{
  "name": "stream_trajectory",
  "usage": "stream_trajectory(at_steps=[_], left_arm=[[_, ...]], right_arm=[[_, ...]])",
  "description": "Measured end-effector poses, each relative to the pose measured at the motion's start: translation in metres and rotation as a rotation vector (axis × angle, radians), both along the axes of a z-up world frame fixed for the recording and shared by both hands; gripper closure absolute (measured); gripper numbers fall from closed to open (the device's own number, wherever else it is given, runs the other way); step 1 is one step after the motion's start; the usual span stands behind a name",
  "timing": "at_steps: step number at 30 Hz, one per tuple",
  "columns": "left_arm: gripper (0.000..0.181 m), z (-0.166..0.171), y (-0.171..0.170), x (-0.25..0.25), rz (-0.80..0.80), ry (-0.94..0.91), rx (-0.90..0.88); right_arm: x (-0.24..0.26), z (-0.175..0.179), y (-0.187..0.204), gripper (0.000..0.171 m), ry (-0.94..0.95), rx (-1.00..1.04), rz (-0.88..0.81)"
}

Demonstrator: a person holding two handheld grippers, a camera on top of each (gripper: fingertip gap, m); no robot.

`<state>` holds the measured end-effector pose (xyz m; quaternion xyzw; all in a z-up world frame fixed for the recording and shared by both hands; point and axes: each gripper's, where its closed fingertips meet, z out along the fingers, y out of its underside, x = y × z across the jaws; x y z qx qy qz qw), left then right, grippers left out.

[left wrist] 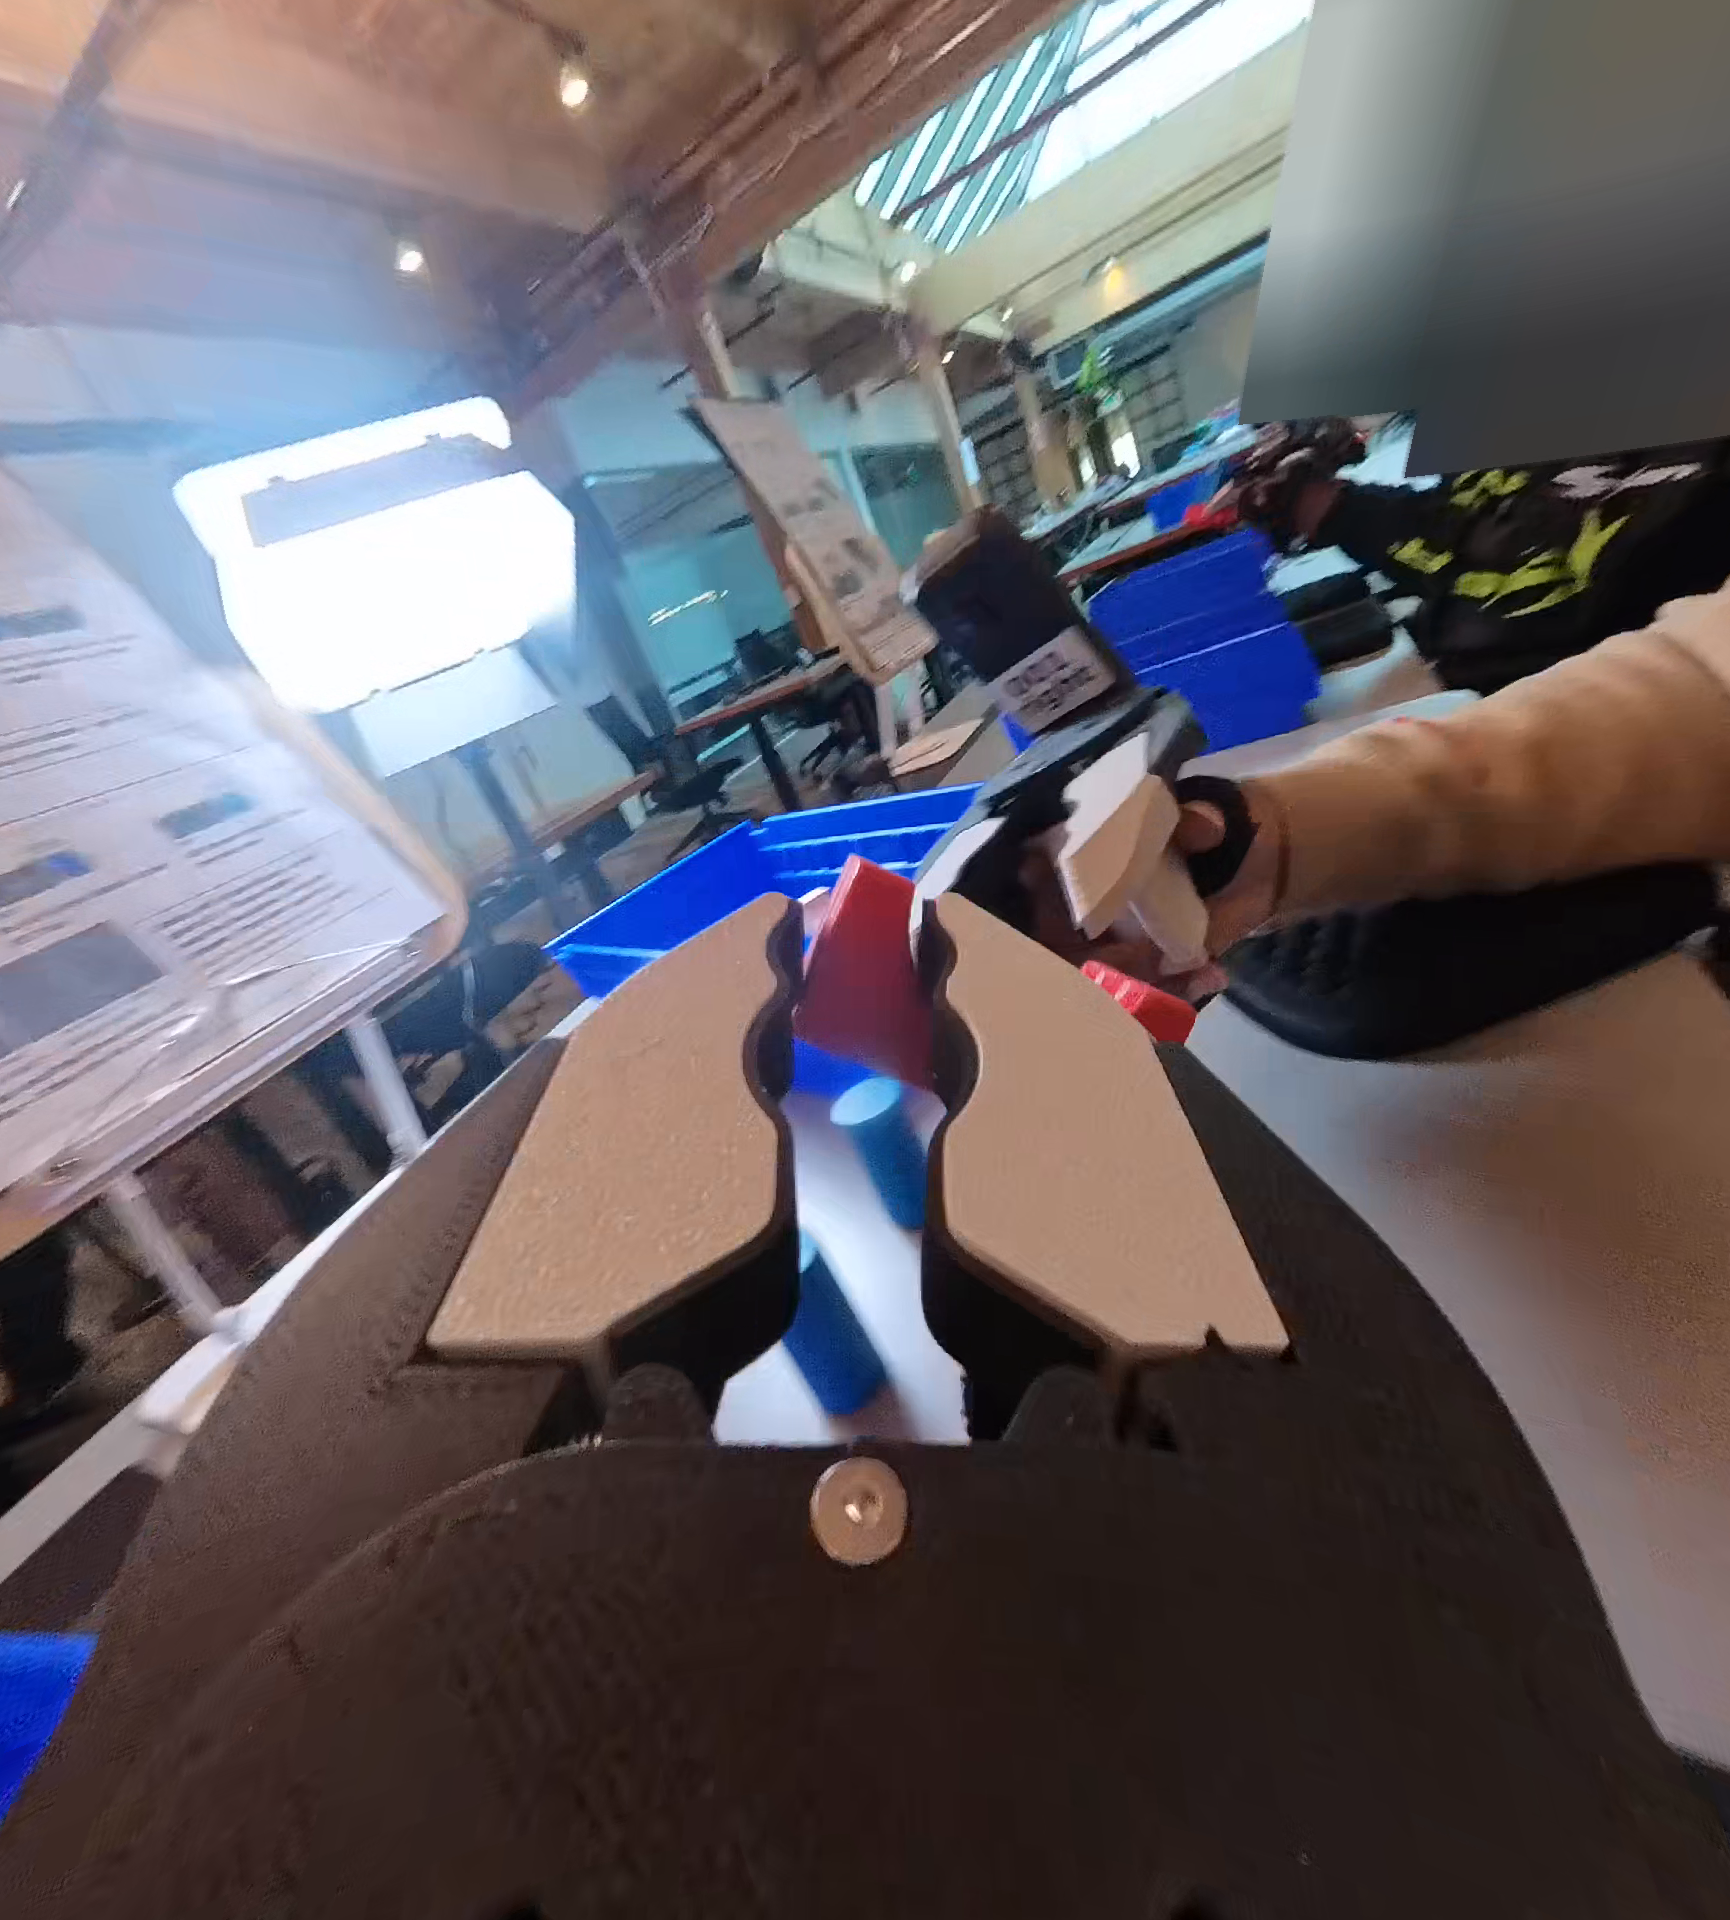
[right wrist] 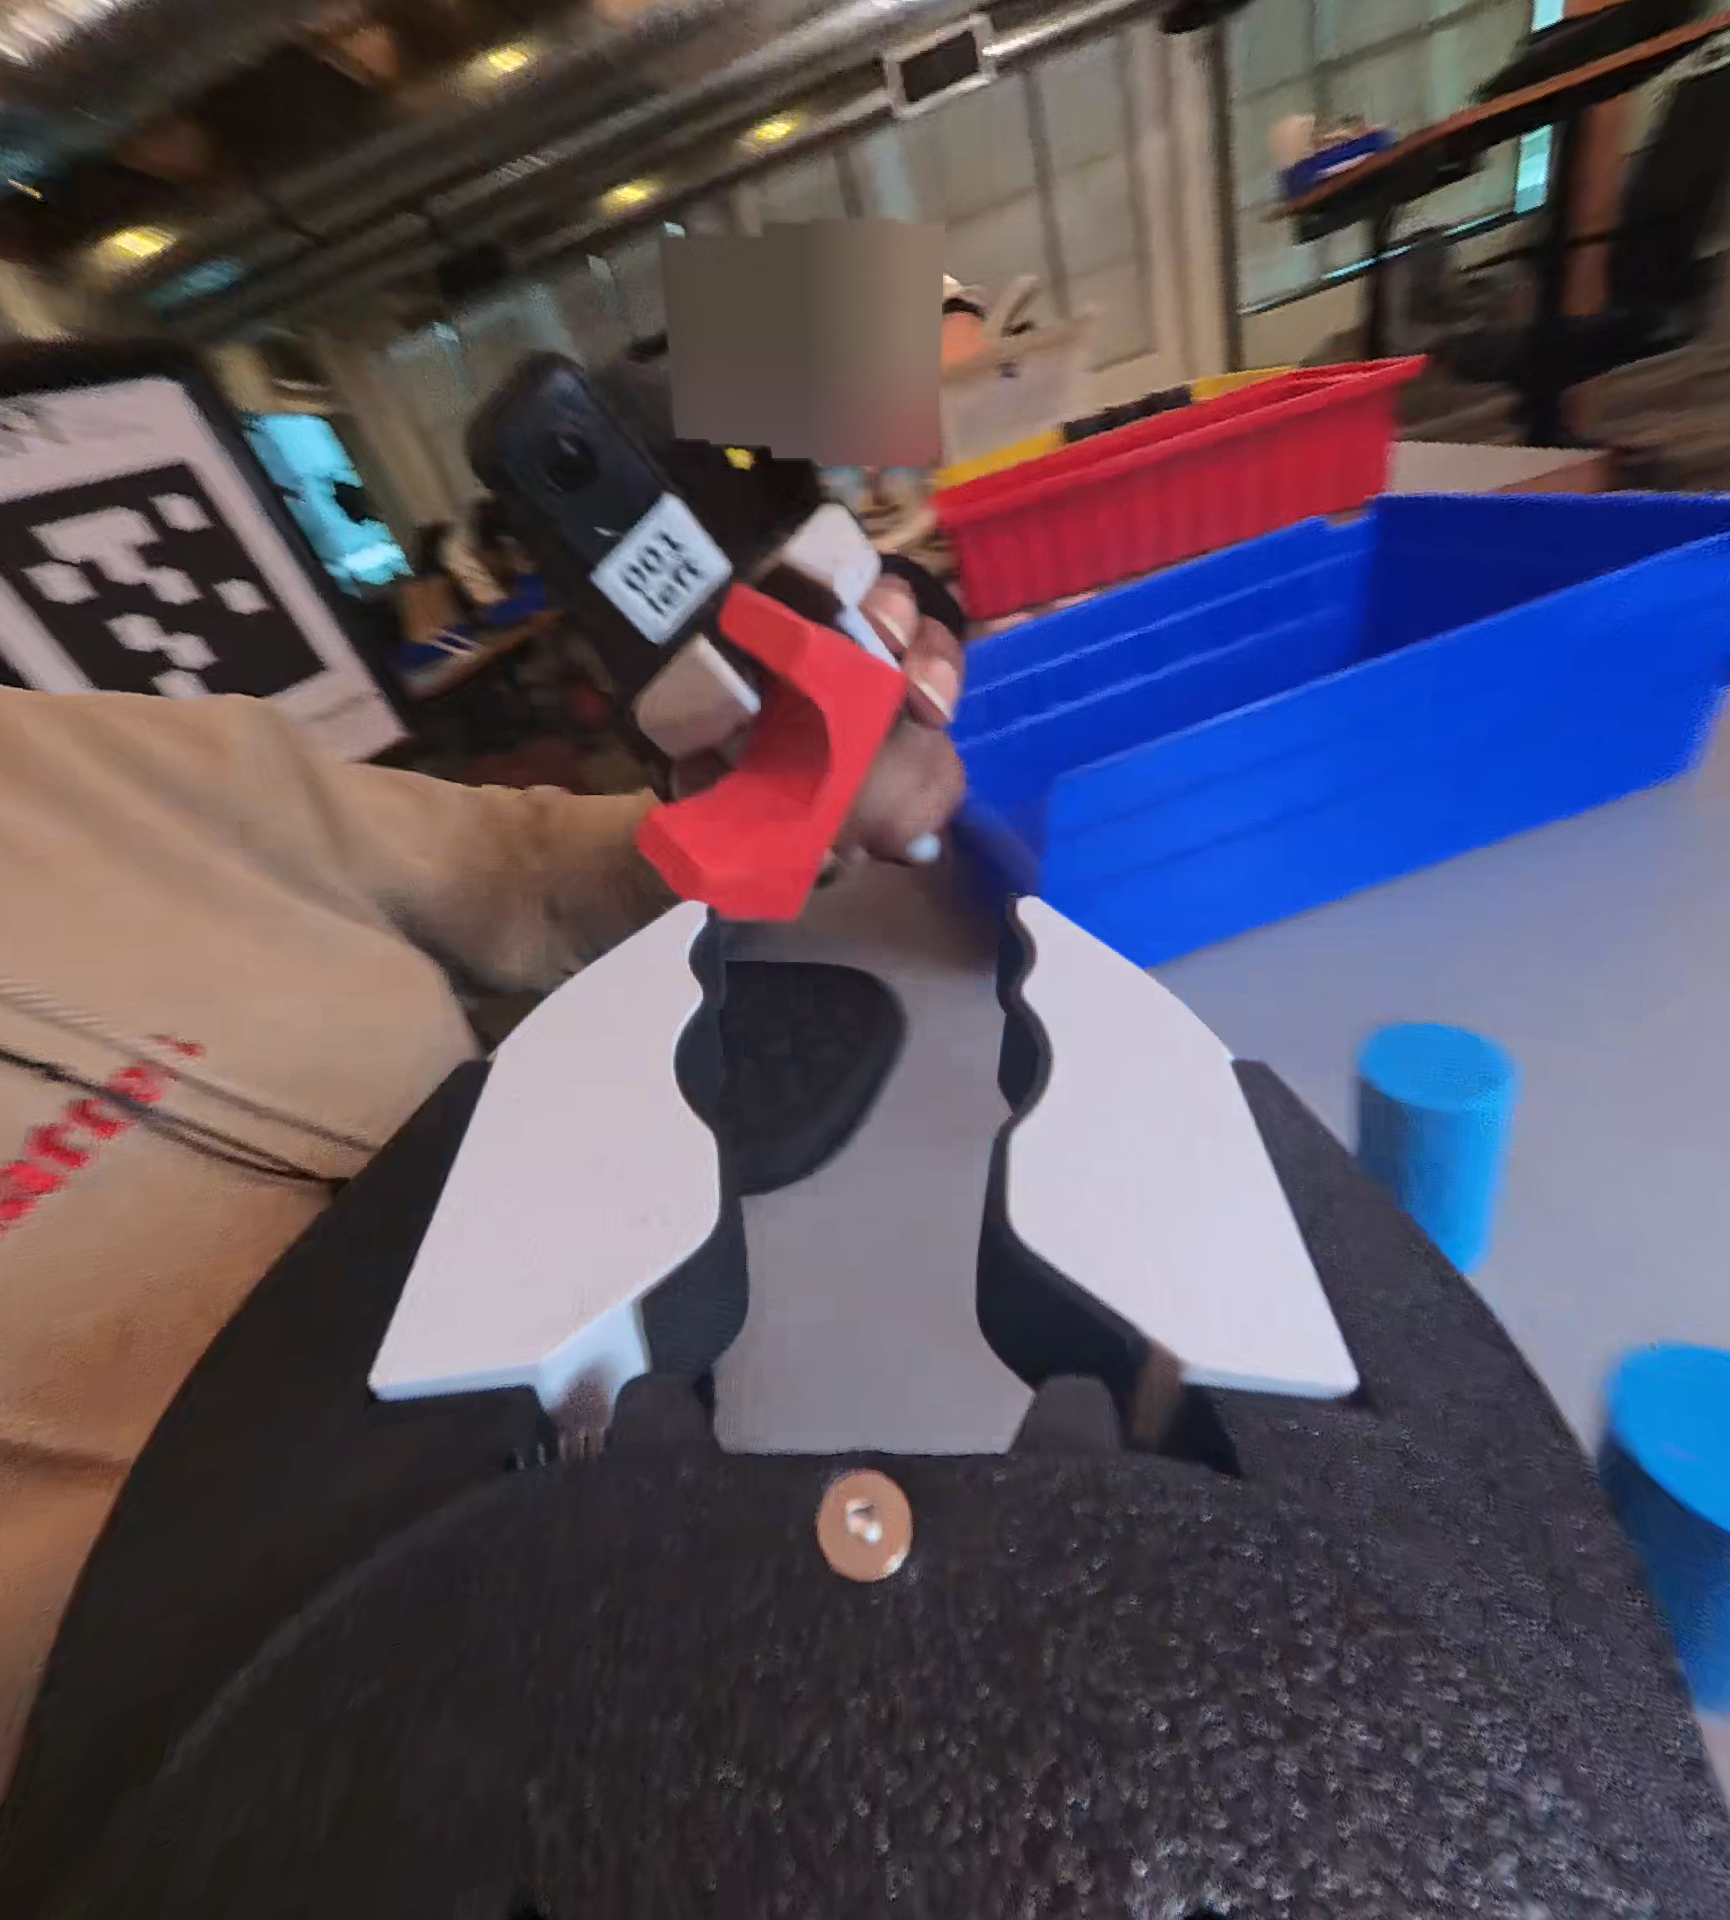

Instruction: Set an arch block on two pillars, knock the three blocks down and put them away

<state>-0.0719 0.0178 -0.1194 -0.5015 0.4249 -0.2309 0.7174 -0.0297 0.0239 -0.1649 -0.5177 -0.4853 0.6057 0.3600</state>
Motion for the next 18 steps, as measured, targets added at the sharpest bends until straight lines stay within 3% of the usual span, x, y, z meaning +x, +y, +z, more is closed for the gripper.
stream_trajectory(at_steps=[7,11,18], left_arm=[[0.16,-0.026,-0.027,0.052,-0.134,0.0,-0.02],[0.16,-0.037,-0.022,0.05,-0.139,0.018,-0.07],[0.161,-0.046,-0.024,0.053,-0.16,0.028,-0.05]], right_arm=[[-0.014,-0.013,-0.053,0.119,-0.037,-0.149,0.288],[-0.015,-0.023,-0.056,0.122,-0.088,-0.122,0.298],[-0.013,-0.034,-0.05,0.149,-0.152,-0.146,0.296]])
